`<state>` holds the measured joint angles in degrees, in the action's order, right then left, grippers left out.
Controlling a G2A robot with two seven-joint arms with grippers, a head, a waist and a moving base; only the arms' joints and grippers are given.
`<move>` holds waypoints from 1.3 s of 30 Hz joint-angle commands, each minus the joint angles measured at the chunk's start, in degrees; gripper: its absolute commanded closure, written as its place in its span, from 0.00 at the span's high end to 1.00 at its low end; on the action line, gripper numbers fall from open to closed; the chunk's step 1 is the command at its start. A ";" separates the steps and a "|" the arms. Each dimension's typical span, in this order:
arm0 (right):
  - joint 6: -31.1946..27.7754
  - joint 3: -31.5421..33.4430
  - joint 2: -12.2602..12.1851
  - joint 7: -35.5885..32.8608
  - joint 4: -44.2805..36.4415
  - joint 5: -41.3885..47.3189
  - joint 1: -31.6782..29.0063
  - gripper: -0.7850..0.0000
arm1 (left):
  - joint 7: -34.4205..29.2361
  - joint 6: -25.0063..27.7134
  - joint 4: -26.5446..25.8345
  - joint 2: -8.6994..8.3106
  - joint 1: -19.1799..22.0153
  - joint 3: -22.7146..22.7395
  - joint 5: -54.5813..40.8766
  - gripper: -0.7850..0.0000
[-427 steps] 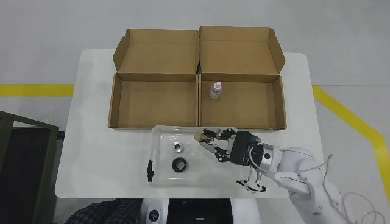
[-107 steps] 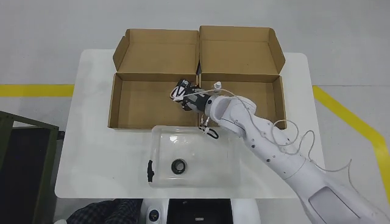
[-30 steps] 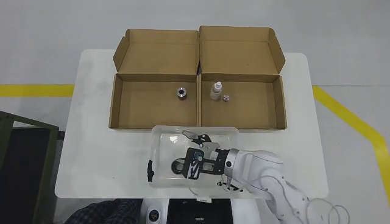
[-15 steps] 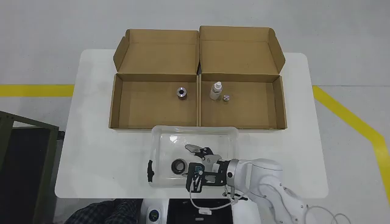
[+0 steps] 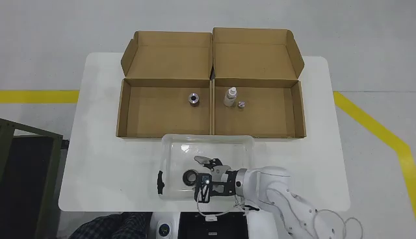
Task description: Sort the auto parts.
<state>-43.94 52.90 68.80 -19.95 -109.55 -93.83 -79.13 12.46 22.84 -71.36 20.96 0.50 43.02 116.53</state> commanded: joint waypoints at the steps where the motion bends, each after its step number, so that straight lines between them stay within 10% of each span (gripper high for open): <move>1: 0.14 -1.13 0.24 -0.24 1.12 0.32 1.04 0.75 | 0.00 0.00 0.00 0.00 0.00 0.00 0.00 1.00; 21: 1.22 -7.42 2.03 -1.61 7.98 4.96 7.78 0.62 | 0.00 0.00 0.00 0.00 0.00 0.00 0.00 1.00; 35: 0.06 -5.11 1.54 -0.49 7.36 10.26 8.01 0.00 | 0.00 0.00 0.00 0.00 0.00 0.00 0.00 1.00; 39: -0.14 -3.34 1.04 0.49 5.54 11.60 6.98 0.00 | 0.00 0.00 0.00 0.00 0.00 0.00 0.00 1.00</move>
<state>-44.04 49.01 69.99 -19.68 -103.48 -82.56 -71.88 12.46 22.84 -71.36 20.96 0.50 43.02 116.53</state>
